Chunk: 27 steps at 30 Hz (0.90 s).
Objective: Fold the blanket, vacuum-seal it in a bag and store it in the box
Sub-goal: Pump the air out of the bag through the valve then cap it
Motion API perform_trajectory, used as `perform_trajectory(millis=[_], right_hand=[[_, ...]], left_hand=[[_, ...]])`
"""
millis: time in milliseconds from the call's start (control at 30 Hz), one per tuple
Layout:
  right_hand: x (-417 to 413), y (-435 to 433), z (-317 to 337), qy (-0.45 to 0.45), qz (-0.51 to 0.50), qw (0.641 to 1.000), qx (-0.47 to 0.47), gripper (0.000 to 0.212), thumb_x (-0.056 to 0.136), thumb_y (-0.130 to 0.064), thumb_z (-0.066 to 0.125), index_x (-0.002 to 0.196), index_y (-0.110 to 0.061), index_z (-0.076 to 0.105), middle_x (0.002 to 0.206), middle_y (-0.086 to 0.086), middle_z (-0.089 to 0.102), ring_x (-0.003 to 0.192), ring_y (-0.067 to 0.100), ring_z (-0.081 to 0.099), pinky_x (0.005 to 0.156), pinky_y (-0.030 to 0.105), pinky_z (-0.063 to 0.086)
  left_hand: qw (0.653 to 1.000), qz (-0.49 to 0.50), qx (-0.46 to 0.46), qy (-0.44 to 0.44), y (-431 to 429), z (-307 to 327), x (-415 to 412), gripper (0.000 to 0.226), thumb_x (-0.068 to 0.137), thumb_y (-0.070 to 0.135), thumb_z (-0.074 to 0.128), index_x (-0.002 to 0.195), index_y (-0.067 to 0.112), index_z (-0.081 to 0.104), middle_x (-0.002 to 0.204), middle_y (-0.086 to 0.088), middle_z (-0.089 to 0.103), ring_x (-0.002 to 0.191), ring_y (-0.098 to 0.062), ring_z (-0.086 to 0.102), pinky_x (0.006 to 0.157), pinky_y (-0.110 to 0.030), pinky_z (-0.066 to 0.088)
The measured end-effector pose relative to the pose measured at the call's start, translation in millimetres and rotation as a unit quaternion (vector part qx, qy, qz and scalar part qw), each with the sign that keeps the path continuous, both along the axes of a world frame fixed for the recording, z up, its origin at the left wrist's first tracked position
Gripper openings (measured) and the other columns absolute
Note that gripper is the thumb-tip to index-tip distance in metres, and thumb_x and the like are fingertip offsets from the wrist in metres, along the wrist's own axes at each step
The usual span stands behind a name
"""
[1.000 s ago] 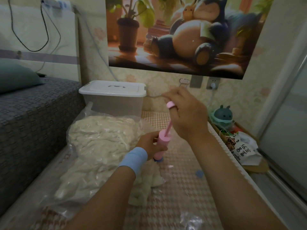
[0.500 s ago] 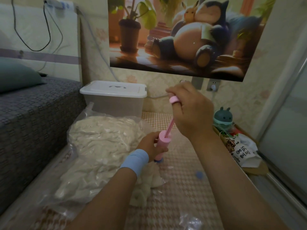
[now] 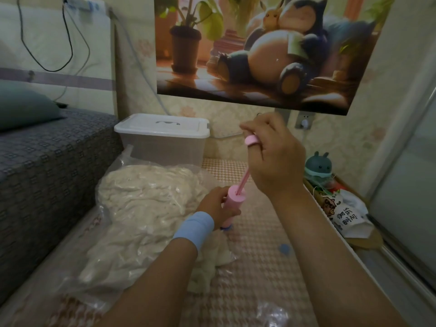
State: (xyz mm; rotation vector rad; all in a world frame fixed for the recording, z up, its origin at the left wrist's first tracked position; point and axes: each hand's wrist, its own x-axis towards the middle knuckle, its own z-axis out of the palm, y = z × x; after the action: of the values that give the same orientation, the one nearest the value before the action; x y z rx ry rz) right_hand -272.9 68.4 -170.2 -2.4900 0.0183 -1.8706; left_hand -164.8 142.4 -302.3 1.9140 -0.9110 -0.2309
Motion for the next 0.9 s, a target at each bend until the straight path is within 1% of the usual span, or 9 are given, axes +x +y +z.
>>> perform_trajectory(millis=[100, 200, 267, 367, 500, 567, 733, 800, 900], right_hand=[[7.4, -2.8, -28.7, 0.033, -0.016, 0.998, 0.041, 0.032, 0.094, -0.016, 0.042, 0.107, -0.011, 0.071, 0.100, 0.003, 0.064, 0.081, 0.016, 0.057, 0.060, 0.027, 0.043], [17.3, -17.7, -85.1, 0.245, -0.049, 0.960, 0.127, 0.026, 0.094, -0.022, 0.044, 0.100, -0.017, 0.068, 0.101, 0.000, 0.062, 0.085, 0.025, 0.061, 0.063, 0.032, 0.036], [16.6, -20.7, -88.9, 0.301, -0.052, 0.942, 0.139, 0.019, 0.096, -0.022, 0.048, 0.097, -0.017, 0.067, 0.101, -0.001, 0.061, 0.087, 0.026, 0.061, 0.064, 0.031, 0.033], [8.0, -9.6, -37.8, 0.179, -0.039, 0.980, 0.074, 0.020, 0.095, -0.019, 0.049, 0.100, -0.014, 0.068, 0.098, 0.001, 0.063, 0.081, 0.020, 0.059, 0.065, 0.035, 0.047], [0.6, 4.9, 6.2, 0.017, 0.013, 1.000, 0.015, 0.027, 0.095, -0.017, 0.049, 0.107, -0.011, 0.072, 0.101, 0.001, 0.066, 0.083, 0.013, 0.058, 0.063, 0.026, 0.046], [7.5, 0.0, -21.1, 0.049, -0.003, 0.998, 0.036, 0.030, 0.095, -0.017, 0.044, 0.108, -0.012, 0.071, 0.101, 0.002, 0.066, 0.084, 0.016, 0.059, 0.064, 0.031, 0.048], [15.6, -19.1, -92.4, 0.319, -0.044, 0.937, 0.138, 0.032, 0.093, -0.030, 0.039, 0.099, -0.017, 0.068, 0.103, 0.001, 0.060, 0.088, 0.026, 0.061, 0.065, 0.032, 0.037], [14.1, -14.6, -64.4, 0.255, -0.033, 0.961, 0.101, 0.029, 0.092, -0.027, 0.041, 0.095, -0.015, 0.067, 0.098, 0.000, 0.061, 0.081, 0.023, 0.059, 0.062, 0.033, 0.040], [3.3, -0.8, -8.6, 0.085, -0.014, 0.996, 0.017, 0.023, 0.094, -0.019, 0.046, 0.095, -0.012, 0.068, 0.094, 0.000, 0.062, 0.074, 0.013, 0.055, 0.057, 0.026, 0.041]], left_hand=[[1.000, 0.008, 0.017, 0.000, -2.5, 0.5, -3.6, 0.051, 0.074, 0.017, 0.079, 0.121, 0.022, 0.060, 0.120, -0.001, 0.059, 0.108, -0.020, 0.058, 0.094, -0.042, 0.050], [0.999, 0.013, 0.029, -0.004, -5.9, 0.9, -7.5, 0.032, 0.077, 0.020, 0.072, 0.108, 0.021, 0.064, 0.112, -0.001, 0.060, 0.102, -0.021, 0.061, 0.087, -0.043, 0.053], [1.000, 0.017, 0.022, -0.006, -6.5, 0.8, -10.5, 0.026, 0.078, 0.023, 0.070, 0.103, 0.024, 0.064, 0.110, 0.001, 0.059, 0.100, -0.020, 0.061, 0.087, -0.042, 0.053], [1.000, 0.018, -0.007, 0.007, -3.7, 0.4, -7.2, 0.042, 0.074, 0.021, 0.076, 0.113, 0.028, 0.062, 0.114, 0.003, 0.059, 0.103, -0.017, 0.059, 0.092, -0.040, 0.050], [1.000, 0.007, -0.004, 0.005, 3.8, 2.9, -2.0, 0.054, 0.076, 0.014, 0.077, 0.126, 0.020, 0.057, 0.121, 0.000, 0.057, 0.108, -0.016, 0.055, 0.095, -0.035, 0.047], [1.000, 0.003, 0.000, 0.019, 3.2, 3.5, -4.9, 0.051, 0.077, 0.012, 0.076, 0.124, 0.021, 0.058, 0.120, 0.000, 0.058, 0.107, -0.017, 0.056, 0.093, -0.035, 0.048], [0.999, 0.021, 0.005, 0.025, -3.1, 0.4, -12.4, 0.022, 0.083, 0.019, 0.066, 0.103, 0.026, 0.061, 0.105, 0.005, 0.060, 0.095, -0.017, 0.062, 0.072, -0.035, 0.058], [0.999, 0.022, -0.019, 0.030, -1.8, 2.0, -10.1, 0.031, 0.080, 0.019, 0.071, 0.107, 0.028, 0.061, 0.109, 0.004, 0.060, 0.098, -0.018, 0.062, 0.074, -0.032, 0.056], [1.000, 0.015, -0.014, 0.013, 0.9, 1.6, -1.3, 0.056, 0.074, 0.015, 0.079, 0.125, 0.021, 0.057, 0.120, -0.001, 0.060, 0.108, -0.018, 0.059, 0.094, -0.038, 0.049]])
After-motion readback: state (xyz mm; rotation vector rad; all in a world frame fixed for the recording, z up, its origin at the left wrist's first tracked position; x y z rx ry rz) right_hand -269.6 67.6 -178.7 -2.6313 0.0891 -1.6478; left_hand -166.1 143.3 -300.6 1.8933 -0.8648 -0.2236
